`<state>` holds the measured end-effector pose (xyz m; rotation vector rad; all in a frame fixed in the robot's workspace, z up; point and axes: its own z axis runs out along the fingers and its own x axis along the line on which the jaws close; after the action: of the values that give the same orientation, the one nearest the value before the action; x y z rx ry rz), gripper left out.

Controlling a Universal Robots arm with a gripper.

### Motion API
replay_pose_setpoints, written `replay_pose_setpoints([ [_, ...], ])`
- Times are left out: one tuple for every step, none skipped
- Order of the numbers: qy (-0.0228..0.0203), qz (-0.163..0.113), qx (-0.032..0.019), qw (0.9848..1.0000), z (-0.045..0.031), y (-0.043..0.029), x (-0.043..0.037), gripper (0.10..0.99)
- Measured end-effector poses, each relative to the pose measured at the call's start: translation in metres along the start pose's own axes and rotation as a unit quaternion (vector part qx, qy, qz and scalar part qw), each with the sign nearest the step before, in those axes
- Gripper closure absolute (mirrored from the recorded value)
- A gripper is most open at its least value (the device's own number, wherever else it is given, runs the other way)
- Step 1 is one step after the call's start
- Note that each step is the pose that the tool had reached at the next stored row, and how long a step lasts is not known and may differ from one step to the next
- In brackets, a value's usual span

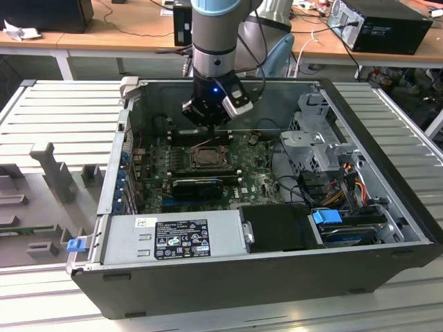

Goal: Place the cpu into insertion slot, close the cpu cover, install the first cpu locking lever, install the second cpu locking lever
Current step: 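Install the first cpu locking lever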

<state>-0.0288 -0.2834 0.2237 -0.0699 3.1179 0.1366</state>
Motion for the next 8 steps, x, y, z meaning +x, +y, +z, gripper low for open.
replay_pose_setpoints([
  [0.0,0.0,0.0,1.0,0.0009,-0.0001,-0.0011,0.98],
  [0.0,0.0,0.0,1.0,0.0016,-0.0002,-0.0017,0.98],
  [0.0,0.0,0.0,1.0,0.003,-0.0003,-0.0024,0.98],
  [0.0,0.0,0.0,1.0,0.004,-0.0004,-0.0028,0.98],
  [0.0,0.0,0.0,1.0,0.0053,-0.0006,-0.0034,0.98],
  [0.0,0.0,0.0,1.0,0.0064,-0.0007,-0.0037,0.98],
  [0.0,0.0,0.0,1.0,0.0086,-0.0009,-0.0044,0.98],
  [0.0,0.0,0.0,1.0,0.0108,-0.0011,-0.0049,0.98],
])
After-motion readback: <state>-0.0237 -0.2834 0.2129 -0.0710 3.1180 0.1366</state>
